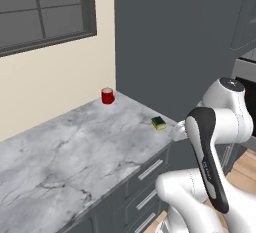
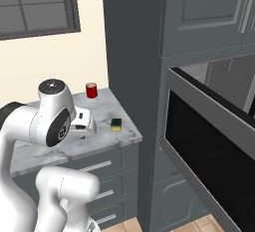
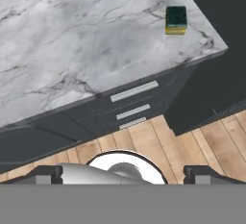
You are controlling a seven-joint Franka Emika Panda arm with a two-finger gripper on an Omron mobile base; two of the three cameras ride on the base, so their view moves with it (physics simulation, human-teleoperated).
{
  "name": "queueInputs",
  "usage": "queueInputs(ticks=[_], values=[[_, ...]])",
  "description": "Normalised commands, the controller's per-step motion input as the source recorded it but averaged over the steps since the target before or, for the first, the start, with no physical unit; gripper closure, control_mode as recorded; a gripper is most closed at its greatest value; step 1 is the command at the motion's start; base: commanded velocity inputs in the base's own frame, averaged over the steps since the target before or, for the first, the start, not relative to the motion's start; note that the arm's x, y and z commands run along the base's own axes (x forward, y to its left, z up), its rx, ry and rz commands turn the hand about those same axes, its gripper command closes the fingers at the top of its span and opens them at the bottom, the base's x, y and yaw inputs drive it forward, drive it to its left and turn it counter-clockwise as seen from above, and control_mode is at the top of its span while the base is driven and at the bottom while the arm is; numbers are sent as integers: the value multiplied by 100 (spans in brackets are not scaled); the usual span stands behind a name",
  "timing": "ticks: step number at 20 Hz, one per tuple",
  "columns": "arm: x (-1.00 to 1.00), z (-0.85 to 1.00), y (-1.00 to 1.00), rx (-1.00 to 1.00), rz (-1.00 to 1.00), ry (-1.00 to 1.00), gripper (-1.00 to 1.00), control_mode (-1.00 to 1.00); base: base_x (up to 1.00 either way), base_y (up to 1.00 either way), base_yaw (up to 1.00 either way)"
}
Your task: Place the sponge inside the microwave to prepare for sanitizing.
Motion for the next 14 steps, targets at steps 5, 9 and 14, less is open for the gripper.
queueInputs(ticks=[5,9,14], values=[[0,0,0,0,0,0,-100,100,0,0,0],[0,0,0,0,0,0,-100,100,2,0,-2],[30,0,-2,0,-9,7,-100,-100,12,0,-2]])
